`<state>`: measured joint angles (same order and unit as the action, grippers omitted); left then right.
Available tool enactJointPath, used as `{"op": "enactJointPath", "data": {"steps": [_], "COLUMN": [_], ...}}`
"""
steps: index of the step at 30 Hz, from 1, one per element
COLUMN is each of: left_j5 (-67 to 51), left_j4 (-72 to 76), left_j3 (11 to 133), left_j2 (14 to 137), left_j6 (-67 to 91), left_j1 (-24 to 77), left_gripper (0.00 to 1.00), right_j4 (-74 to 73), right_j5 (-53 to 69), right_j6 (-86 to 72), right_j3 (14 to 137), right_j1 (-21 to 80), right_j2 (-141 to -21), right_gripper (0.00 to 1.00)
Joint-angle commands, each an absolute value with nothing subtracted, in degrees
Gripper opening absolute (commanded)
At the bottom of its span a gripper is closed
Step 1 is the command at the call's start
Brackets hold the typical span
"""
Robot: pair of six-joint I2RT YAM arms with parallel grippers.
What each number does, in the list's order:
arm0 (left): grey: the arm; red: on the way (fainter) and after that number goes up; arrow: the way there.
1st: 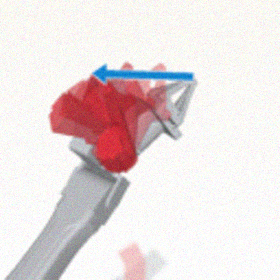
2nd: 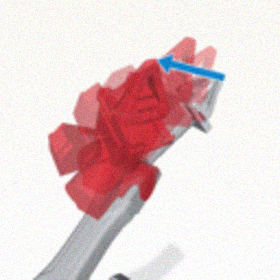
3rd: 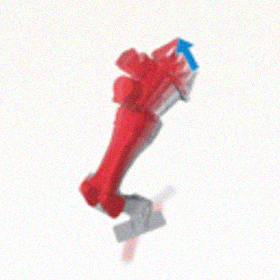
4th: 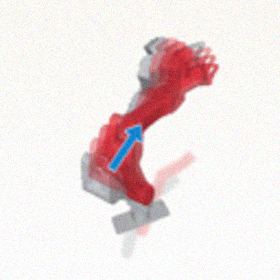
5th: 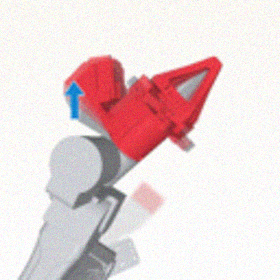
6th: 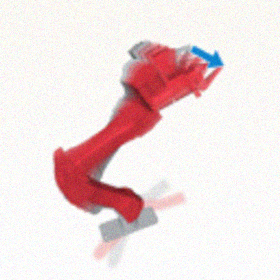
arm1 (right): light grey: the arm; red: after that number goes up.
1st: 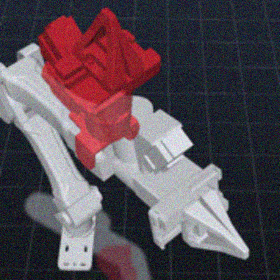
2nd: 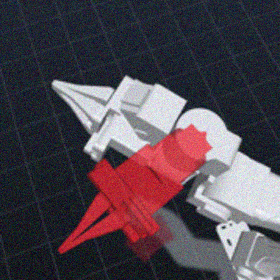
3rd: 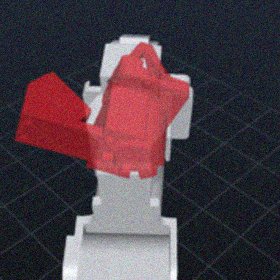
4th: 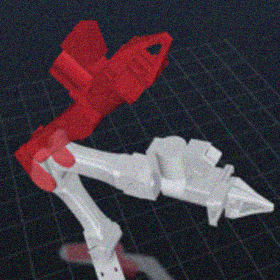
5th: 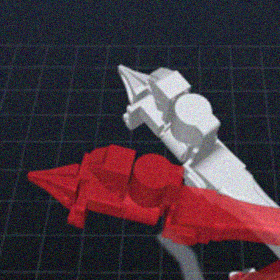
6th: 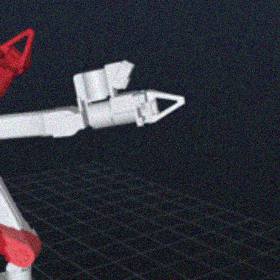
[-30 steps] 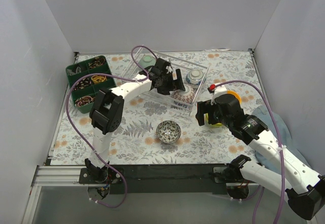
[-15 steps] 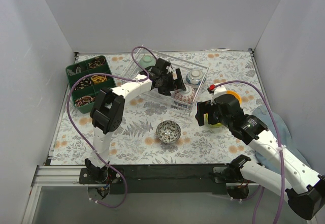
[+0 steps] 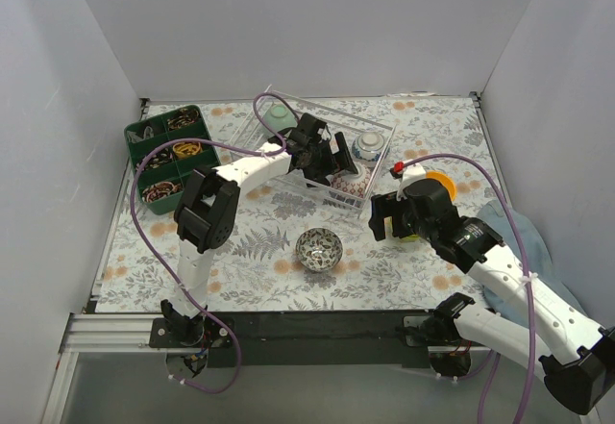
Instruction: Unload the bowls from the dish rack
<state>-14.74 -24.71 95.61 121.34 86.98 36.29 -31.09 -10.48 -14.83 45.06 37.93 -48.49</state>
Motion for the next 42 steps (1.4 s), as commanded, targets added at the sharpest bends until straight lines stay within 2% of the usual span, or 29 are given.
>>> {"op": "enactJointPath", "data": {"steps": [1, 10, 13, 19, 27, 32, 38, 42], "left_j5": [-11.8, -9.7, -7.4, -3.2, -1.7, -1.1, -0.7, 1.5], "left_j4": [-27.4, -25.4, -23.9, -18.8, -15.3, -15.1, -15.2, -15.4], "left_j3": [94.2, 92.0, 90.7, 87.5, 85.5, 85.1, 86.0, 86.7], "left_j2": [122.8, 123.0, 121.8, 118.9, 115.8, 113.5, 110.3, 108.6], "left_j6": [88.0, 89.8, 90.1, 90.1, 89.8, 89.2, 86.3, 83.9], "left_j1": [36.7, 36.7, 36.7, 36.8, 37.2, 37.1, 37.1, 37.1], "left_gripper": [0.98, 0.98, 0.96, 0.82, 0.7, 0.62, 0.47, 0.41], "right_j4": [-28.7, -28.7, -28.7, -28.7, -28.7, -28.7, -28.7, -28.7], "right_j5": [-9.9, -9.7, -9.4, -9.3, -9.1, -9.3, -9.4, -9.2], "right_j6": [-14.9, -14.9, -14.9, -14.9, -14.9, -14.9, -15.0, -15.1], "right_j3": [44.7, 44.5, 44.3, 44.0, 44.1, 44.2, 44.9, 45.1], "right_j1": [37.7, 37.8, 37.8, 37.8, 37.8, 37.8, 37.8, 37.7], "right_j2": [-48.3, -48.2, -48.1, -47.7, -47.5, -47.4, -47.3, -47.3], "right_gripper": [0.95, 0.95, 0.95, 0.95, 0.95, 0.95, 0.95, 0.95]}}
